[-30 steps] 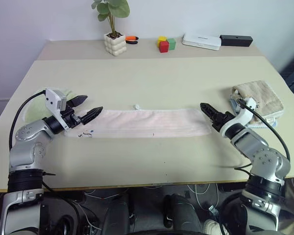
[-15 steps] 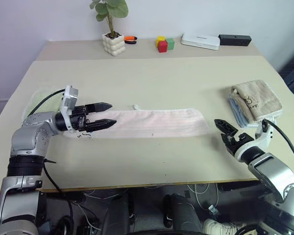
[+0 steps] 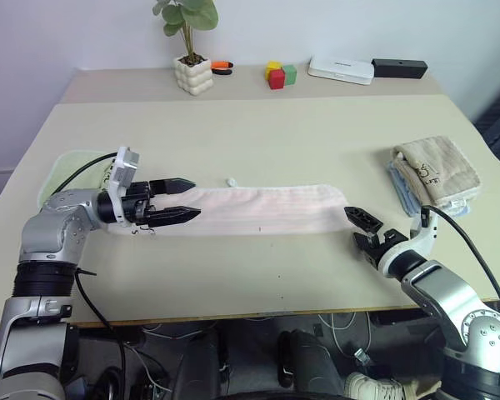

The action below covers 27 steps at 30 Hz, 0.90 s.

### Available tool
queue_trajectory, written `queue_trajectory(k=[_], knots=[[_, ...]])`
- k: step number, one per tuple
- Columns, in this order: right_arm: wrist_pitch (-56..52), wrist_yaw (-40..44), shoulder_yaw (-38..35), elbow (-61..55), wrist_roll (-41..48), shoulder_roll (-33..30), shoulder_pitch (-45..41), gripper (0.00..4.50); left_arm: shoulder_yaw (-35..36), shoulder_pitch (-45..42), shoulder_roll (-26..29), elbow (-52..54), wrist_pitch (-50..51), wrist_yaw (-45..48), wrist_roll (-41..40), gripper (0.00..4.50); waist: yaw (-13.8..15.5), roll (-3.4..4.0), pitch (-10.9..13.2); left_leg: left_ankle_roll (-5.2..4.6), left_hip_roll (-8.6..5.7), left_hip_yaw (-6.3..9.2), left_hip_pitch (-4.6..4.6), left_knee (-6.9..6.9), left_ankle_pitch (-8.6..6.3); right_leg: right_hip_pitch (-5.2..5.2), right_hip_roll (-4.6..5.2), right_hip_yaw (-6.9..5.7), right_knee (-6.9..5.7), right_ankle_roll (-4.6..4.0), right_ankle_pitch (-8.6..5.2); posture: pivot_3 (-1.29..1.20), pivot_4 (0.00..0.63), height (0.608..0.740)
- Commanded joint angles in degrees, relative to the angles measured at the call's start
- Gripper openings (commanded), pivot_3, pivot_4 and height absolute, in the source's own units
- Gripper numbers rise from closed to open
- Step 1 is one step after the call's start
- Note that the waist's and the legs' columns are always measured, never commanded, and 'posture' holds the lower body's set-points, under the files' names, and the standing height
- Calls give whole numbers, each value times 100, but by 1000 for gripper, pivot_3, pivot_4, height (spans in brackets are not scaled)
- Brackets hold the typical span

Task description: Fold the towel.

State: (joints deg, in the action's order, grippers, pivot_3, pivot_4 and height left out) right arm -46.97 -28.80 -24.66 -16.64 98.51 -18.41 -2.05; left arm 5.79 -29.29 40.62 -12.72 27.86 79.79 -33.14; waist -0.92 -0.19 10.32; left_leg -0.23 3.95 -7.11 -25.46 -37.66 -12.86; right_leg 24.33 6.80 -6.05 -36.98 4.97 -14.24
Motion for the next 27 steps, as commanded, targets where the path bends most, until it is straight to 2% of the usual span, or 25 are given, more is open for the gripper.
queue_trajectory(k=[1,3,5,8,13,17,27], knots=[[135,92,205,279,-263,-65,-154,4500,237,80,82,296,1,-164,-94,4481,3,-5,-3,0,0,0,0,0,0,0,0,0,0,0,0,0,150,740],[244,119,205,436,-316,-50,-256,4500,275,136,81,369,6,-250,-105,4481,2,-6,-4,0,0,1,0,-1,0,-1,0,0,0,0,0,0,150,740],[293,140,235,616,-428,-63,-348,3992,308,224,91,455,-25,-328,-92,4500,8,-7,-4,0,0,0,1,-1,0,-1,0,1,0,0,0,0,150,740],[318,208,296,847,-591,-43,-497,2664,399,379,97,609,-6,-436,-129,4500,5,-7,-4,0,0,-1,0,-1,0,-1,0,1,0,0,0,0,150,740],[308,252,309,944,-686,-34,-612,45,454,503,65,727,-14,-550,-148,4500,6,-21,-12,0,0,-2,2,-1,0,-2,0,1,0,0,0,0,150,740],[253,366,223,958,-851,-242,-661,45,452,473,29,710,-16,-581,-168,4500,15,-27,-16,0,0,-2,2,-2,0,-2,1,1,1,0,0,0,150,740],[-144,1213,-242,857,-1335,-1474,-275,45,337,260,-34,253,-284,-488,-44,4500,34,-23,-14,-6,-2,-11,-3,-1,-4,0,3,1,4,0,0,0,150,740]])
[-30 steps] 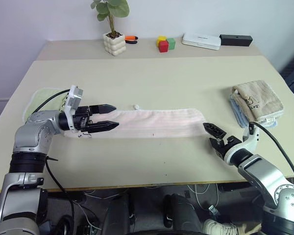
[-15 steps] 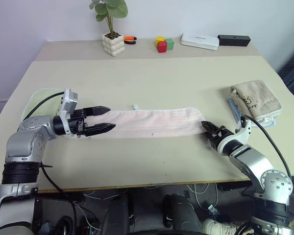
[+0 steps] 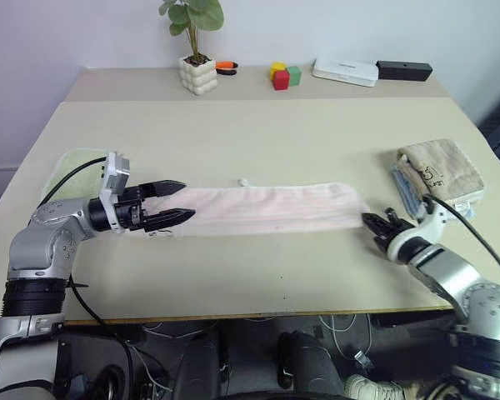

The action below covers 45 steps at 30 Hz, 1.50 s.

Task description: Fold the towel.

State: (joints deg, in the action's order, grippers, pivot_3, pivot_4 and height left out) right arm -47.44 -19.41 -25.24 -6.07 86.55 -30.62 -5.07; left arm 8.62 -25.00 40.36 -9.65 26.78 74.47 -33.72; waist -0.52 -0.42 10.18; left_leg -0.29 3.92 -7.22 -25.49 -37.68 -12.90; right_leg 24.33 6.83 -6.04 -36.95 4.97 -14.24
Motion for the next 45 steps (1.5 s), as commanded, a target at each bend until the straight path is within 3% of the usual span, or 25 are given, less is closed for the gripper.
queue_trajectory(k=[1,9,16,26,37,45], knots=[[-146,346,-197,-229,-149,-327,39,45,33,-194,-27,-96,-203,54,27,4500,-9,0,0,0,0,-4,1,0,0,0,0,0,0,0,0,0,150,740],[-574,1129,566,-962,-1282,-1180,-368,45,-34,-396,-106,-332,-380,115,99,4500,-23,1,1,0,2,-3,1,1,0,5,-1,3,0,0,0,0,150,740],[-904,1825,1456,-1581,-1967,-1336,-1215,45,100,-225,-12,-177,-390,27,42,4500,-14,1,2,-1,2,-1,-5,0,0,11,0,3,0,0,0,0,150,740],[-1383,2421,2673,-1425,-2315,-227,-2312,45,263,262,5,662,-177,-272,-163,4500,-20,-2,3,-1,3,-2,-9,0,-1,14,0,2,-1,0,1,0,150,740],[-1801,2759,3117,-1086,-2589,887,-2604,45,601,847,239,1343,114,-566,-377,4500,-24,-3,3,-1,3,-14,-11,-1,-1,15,0,1,-3,1,1,0,150,740],[-1742,2955,3235,-858,-3168,1308,-2678,45,712,1071,335,1561,188,-699,-481,4500,-26,-1,3,0,3,-16,-10,0,-1,17,-1,1,-4,0,1,0,150,740]])
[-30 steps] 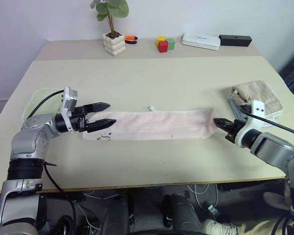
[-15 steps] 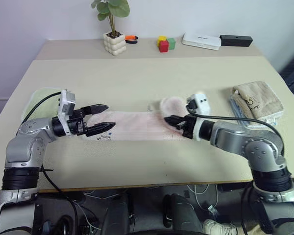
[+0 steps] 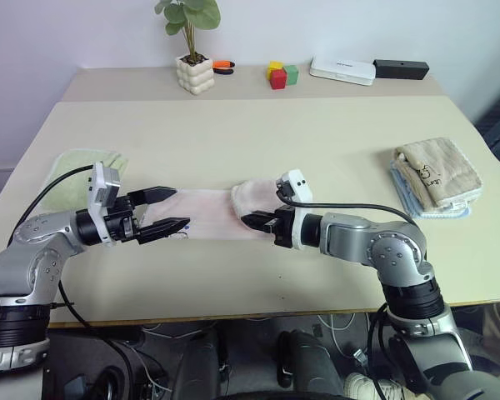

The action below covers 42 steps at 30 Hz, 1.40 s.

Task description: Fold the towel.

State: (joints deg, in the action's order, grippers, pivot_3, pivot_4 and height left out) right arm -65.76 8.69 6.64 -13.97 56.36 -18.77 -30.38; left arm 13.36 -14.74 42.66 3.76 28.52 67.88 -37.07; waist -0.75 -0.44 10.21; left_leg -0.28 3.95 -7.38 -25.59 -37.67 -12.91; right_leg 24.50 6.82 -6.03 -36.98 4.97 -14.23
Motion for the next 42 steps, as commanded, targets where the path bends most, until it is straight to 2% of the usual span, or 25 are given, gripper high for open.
queue_trajectory(k=[1,8,15,18,21,25,27,34,37,42], knots=[[122,190,85,-73,-255,145,-146,45,247,62,115,233,17,-43,-156,4500,-5,0,0,0,0,0,0,1,0,1,0,0,0,0,0,0,150,740],[216,620,330,-187,-784,132,-83,45,233,65,122,157,-71,-79,-125,4500,-2,0,0,1,0,-1,-1,2,0,2,0,0,0,0,0,0,150,740],[402,627,225,-22,-1174,455,-25,45,153,-8,88,93,-140,-96,-83,4500,-5,0,0,1,0,-1,-1,3,-1,3,0,0,1,0,0,0,150,740],[293,658,136,-62,-1129,579,99,1006,151,-29,96,77,-141,-87,-83,4500,-2,0,0,1,0,-1,0,5,0,3,0,0,0,0,0,0,150,740],[194,696,99,-142,-1096,645,198,2600,130,-66,114,24,-149,-40,-71,4500,0,0,0,1,0,-2,-1,4,0,3,1,0,2,0,0,0,150,740],[89,907,15,-262,-1026,540,177,4447,49,-233,84,-115,-173,8,-42,4500,0,1,0,2,0,-1,-1,5,0,3,0,0,0,-1,0,0,150,740],[44,1048,-189,-344,-896,450,119,4447,-9,-336,15,-166,-203,-6,-23,4500,2,1,0,2,0,-2,-1,5,0,3,0,0,2,0,0,0,150,740],[889,1066,-1212,-5,-1063,387,-106,4447,-247,-615,-403,-231,-289,-150,42,4500,1,1,1,1,-1,-2,-1,5,0,3,0,0,2,0,0,0,150,740],[1279,1098,-1245,237,-1328,412,-190,3617,-298,-666,-432,-332,-341,-99,80,4500,-9,1,1,1,-1,-3,0,10,0,3,-1,0,2,0,0,0,150,740],[2412,1363,-491,692,-2386,495,-62,1072,-335,-748,-386,-469,-395,7,122,4500,-33,1,1,8,-2,-8,10,27,5,4,-1,0,2,0,0,0,150,740]])
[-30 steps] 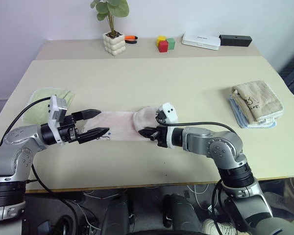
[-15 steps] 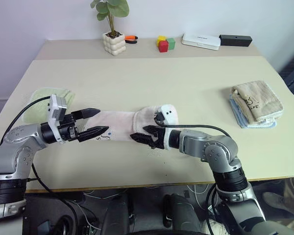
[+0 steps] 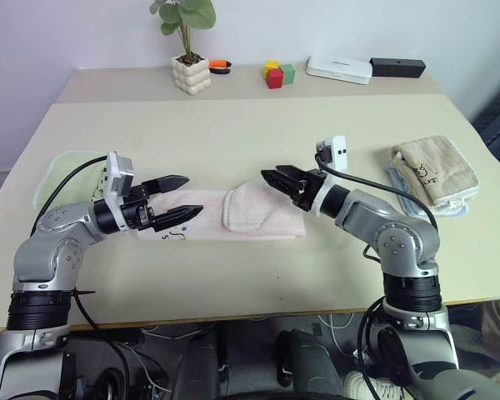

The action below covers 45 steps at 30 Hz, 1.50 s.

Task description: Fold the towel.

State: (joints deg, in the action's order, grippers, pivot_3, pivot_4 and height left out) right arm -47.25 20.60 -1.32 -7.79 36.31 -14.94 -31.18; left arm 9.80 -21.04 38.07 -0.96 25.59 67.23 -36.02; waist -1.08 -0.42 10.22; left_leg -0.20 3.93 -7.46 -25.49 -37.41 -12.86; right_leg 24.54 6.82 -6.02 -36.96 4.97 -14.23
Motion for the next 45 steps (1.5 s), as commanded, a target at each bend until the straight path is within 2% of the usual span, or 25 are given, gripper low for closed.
queue_trajectory(k=[1,2,5,9,14,17,20,27,31,38,42,45], knots=[[742,246,416,148,-487,190,99,528,28,-120,82,9,-93,77,20,4500,1,0,0,3,0,0,0,4,2,1,0,0,0,0,0,0,150,740],[879,303,494,208,-570,252,155,15,36,-123,90,9,-84,87,24,4500,3,0,0,4,0,0,0,5,3,2,-1,0,-1,0,0,0,150,740],[1367,523,755,434,-937,311,321,15,62,-76,120,45,-57,96,25,4500,10,0,0,5,-1,0,-1,8,4,2,-1,0,0,0,0,0,150,740],[2583,691,1128,1141,-1800,257,548,15,122,63,171,177,-6,52,-7,4500,21,0,0,6,-2,1,1,5,4,-1,-1,0,1,0,0,0,150,740],[3347,879,1552,1763,-2559,189,770,15,155,147,221,251,6,11,-14,4500,1,-1,-1,10,-1,2,3,8,7,-1,-1,0,0,0,0,0,150,740],[3489,1087,1562,1906,-2602,237,857,15,169,148,234,258,19,-3,-32,4500,6,-3,-2,11,-1,2,8,9,7,-5,-1,0,0,0,0,0,150,740],[3553,1308,1430,1856,-2481,282,842,842,172,191,220,310,26,-25,-43,4500,5,-4,-2,11,-1,3,11,8,7,-8,-1,0,0,0,0,0,150,740],[3661,1417,1339,1699,-2616,226,763,4376,182,255,214,357,52,-52,-77,4500,12,-3,-2,13,-1,4,12,8,8,-8,-1,0,-1,0,0,0,150,740],[3637,1387,1245,1625,-2632,221,719,4450,250,341,228,417,102,-98,-129,4500,8,-3,-2,13,-1,4,12,8,8,-8,-2,0,-1,0,0,0,150,740],[2833,1632,750,706,-1992,24,335,4450,655,871,251,987,722,-619,-537,4500,8,2,1,14,0,5,10,8,9,-7,-1,0,-3,0,0,0,150,740],[2715,2242,371,182,-1563,-573,38,4450,1301,1498,67,1697,1957,-1596,-1674,4500,11,3,2,13,1,15,10,11,8,-5,0,1,-1,0,0,0,150,740],[2791,2679,377,-23,-1497,-978,103,4450,1645,1874,-148,2164,2370,-2318,-2246,4500,33,-1,0,12,0,26,11,12,8,-8,1,0,0,0,-1,0,150,740]])
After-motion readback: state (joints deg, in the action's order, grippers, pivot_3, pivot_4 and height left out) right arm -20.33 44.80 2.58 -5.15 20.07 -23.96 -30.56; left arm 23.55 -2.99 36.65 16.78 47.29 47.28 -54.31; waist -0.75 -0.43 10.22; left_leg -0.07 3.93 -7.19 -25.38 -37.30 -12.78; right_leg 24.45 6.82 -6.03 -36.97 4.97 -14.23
